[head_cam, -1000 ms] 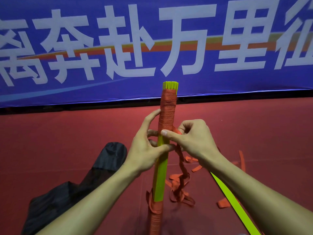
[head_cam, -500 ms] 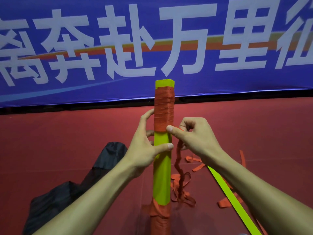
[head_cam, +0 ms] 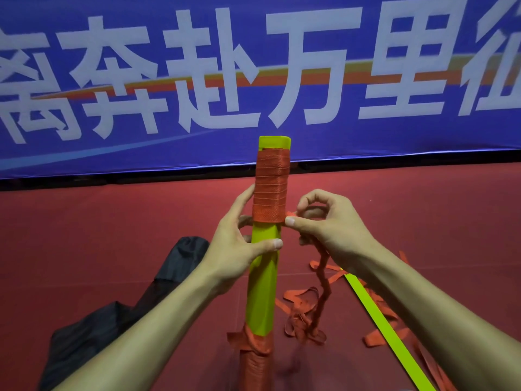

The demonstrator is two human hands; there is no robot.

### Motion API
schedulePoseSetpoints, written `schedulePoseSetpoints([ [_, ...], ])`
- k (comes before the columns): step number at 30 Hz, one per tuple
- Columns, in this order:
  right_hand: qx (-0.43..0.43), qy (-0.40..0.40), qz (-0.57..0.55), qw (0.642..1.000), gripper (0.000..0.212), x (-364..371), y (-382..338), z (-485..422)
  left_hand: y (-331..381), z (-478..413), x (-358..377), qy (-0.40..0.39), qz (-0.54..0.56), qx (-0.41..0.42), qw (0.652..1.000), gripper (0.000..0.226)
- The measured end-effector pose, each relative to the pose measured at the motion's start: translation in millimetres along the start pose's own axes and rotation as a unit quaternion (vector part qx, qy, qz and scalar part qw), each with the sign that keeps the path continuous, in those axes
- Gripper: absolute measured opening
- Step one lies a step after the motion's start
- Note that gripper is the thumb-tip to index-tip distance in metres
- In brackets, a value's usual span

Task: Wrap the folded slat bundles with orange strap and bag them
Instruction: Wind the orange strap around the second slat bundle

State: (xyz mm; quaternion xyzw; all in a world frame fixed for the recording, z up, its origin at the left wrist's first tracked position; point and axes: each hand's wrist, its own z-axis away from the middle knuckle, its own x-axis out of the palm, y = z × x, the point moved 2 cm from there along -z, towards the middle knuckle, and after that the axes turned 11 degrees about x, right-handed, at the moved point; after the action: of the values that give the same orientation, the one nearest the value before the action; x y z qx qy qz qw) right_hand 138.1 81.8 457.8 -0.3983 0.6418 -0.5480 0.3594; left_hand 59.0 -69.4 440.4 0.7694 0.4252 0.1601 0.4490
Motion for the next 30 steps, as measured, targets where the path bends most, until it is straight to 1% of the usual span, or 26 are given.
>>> schedulePoseSetpoints([
  [5,0.054,0.023,0.030,0.998,0.019,-3.3,5.8,-5.4,-1.1,1.1,-2.5,0.006,0.002,-0.005,1.000,0.101],
  [8,0.045,0.040,0.074,0.995,0.010,-8.9,6.7,-8.1,-1.7,1.6,-2.3,0.001,0.006,-0.009,1.000,0.101],
  [9,0.037,0.045,0.091,0.994,0.010,-10.6,7.3,-8.9,-1.9,1.7,-1.8,-0.002,0.008,-0.010,1.000,0.100],
  [11,0.039,0.045,0.109,0.992,0.019,-13.0,9.3,-10.8,-3.2,1.9,-1.7,-0.006,0.006,-0.012,1.000,0.099],
  [13,0.057,0.025,0.091,0.994,0.023,-14.2,8.9,-11.4,-4.4,1.8,-2.6,-0.011,0.006,-0.016,1.000,0.098],
  [16,0.101,-0.036,0.027,0.994,0.026,-12.8,6.1,-7.6,-5.8,0.2,-3.6,-0.014,0.005,-0.017,1.000,0.097],
  [18,0.111,-0.076,0.013,0.991,0.029,-8.3,4.4,-4.0,-6.3,-1.0,-3.0,-0.012,-0.006,-0.013,1.000,0.096],
  [20,0.095,-0.082,0.013,0.992,0.033,-3.3,4.5,-2.5,-7.1,-2.0,-2.0,-0.010,-0.022,-0.008,1.000,0.095],
  [23,0.032,-0.034,0.040,0.998,0.039,0.5,4.4,-2.2,-9.3,-2.7,-1.1,-0.008,-0.036,0.003,0.999,0.094],
  [26,-0.030,0.015,0.084,0.996,0.043,3.9,2.9,0.1,-11.7,-3.5,-0.1,-0.004,-0.039,0.008,0.999,0.089],
  [30,-0.050,0.067,0.094,0.992,0.049,6.1,5.0,-2.0,-14.0,-5.6,1.5,-0.007,-0.050,0.012,0.999,0.076],
])
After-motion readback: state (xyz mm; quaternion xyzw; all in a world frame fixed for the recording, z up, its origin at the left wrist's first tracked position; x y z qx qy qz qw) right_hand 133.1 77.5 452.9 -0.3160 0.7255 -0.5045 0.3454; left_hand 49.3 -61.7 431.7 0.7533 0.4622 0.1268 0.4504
